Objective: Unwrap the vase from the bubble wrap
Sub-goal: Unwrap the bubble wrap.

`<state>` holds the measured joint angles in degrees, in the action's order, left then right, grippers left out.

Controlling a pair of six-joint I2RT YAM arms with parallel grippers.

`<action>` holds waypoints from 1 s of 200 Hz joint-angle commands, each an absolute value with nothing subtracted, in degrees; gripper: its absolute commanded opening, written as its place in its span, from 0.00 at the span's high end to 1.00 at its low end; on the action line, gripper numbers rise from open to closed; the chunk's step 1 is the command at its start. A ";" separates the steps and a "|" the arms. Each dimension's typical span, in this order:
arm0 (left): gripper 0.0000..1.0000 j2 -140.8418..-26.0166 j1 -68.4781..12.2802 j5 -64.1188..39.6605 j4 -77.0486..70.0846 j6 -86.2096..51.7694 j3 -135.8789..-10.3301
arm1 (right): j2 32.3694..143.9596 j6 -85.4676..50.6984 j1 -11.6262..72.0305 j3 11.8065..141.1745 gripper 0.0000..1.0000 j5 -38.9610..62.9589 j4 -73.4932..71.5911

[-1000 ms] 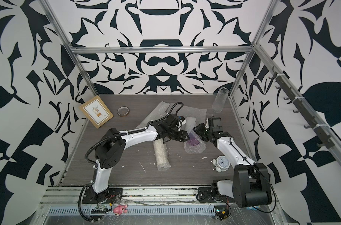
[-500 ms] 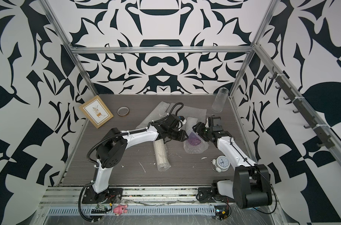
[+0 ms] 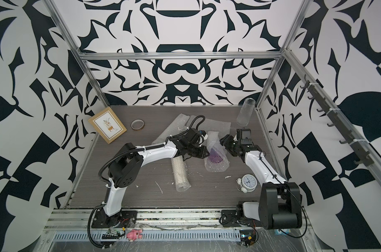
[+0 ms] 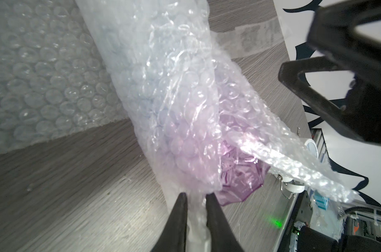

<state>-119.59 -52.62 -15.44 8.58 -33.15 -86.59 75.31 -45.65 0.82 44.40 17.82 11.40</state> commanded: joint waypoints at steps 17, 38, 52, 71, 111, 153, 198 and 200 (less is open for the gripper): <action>0.81 -120.09 -52.38 -15.91 8.88 -33.31 -86.67 | 79.31 -48.50 0.74 44.49 0.44 21.34 4.98; 0.81 -119.71 -52.38 -15.88 8.88 -33.23 -86.33 | 81.36 -48.43 0.77 45.55 0.51 21.18 3.89; 0.81 -119.53 -52.39 -15.95 8.88 -33.20 -86.18 | 82.69 -48.01 0.73 46.58 0.62 21.27 3.17; 0.81 -119.46 -52.38 -16.02 9.05 -33.18 -86.15 | 83.57 -47.55 0.76 47.64 0.75 20.61 3.24; 0.81 -119.58 -52.29 -16.01 9.05 -33.18 -86.13 | 82.36 -45.00 2.21 50.45 0.99 17.96 5.69; 0.79 -119.80 -52.22 -16.29 8.79 -33.33 -86.43 | 81.79 -42.57 6.59 53.88 1.00 13.62 9.22; 0.63 -118.29 -51.95 -16.40 8.38 -33.66 -84.74 | 82.61 -41.23 11.28 58.37 1.00 9.24 12.04; 0.62 -118.14 -51.90 -16.40 8.23 -33.77 -84.60 | 82.75 -41.29 11.43 58.49 1.00 9.14 12.11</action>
<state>-119.59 -52.38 -15.92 8.73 -33.21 -86.56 83.50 -43.13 9.65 54.76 12.82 10.31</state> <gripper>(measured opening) 0.340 0.048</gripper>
